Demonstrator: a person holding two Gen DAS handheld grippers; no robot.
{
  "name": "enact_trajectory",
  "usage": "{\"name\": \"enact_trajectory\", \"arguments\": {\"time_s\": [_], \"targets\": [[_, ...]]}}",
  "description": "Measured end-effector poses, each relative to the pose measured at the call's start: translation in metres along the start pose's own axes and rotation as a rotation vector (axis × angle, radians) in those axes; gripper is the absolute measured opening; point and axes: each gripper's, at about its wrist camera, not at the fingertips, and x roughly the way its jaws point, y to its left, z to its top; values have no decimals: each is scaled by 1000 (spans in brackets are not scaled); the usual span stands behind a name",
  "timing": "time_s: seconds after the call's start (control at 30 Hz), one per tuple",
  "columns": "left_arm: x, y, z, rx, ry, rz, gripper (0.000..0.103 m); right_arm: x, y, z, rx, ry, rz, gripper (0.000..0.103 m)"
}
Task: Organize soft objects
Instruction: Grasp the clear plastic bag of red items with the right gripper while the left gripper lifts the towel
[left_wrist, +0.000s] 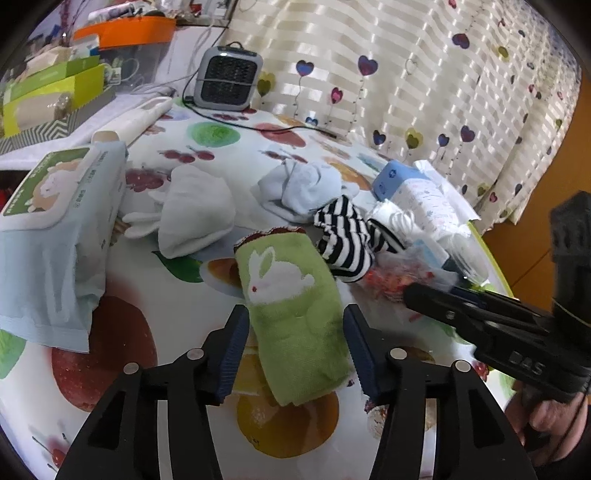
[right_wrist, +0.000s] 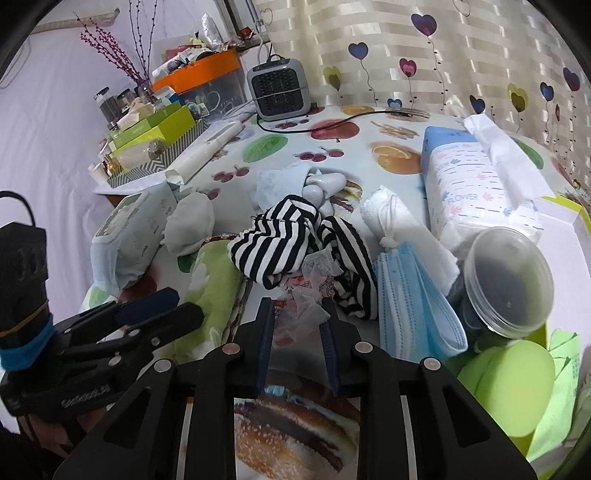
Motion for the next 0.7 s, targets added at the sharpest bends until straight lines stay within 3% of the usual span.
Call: {"name": "enact_trajectory", "arguments": {"time_s": [0.27,0.43,0.7], "targets": [[17,-4,1,-11,37,26,54,-13,0,-6,1,-16,8,26],[13,-9,-2,11,23,46,38,-23,-2,-10,9,-30,17,26],[-3,-12,-8,14,6,42,33,-42,3,-15,6,-65,22,26]]}}
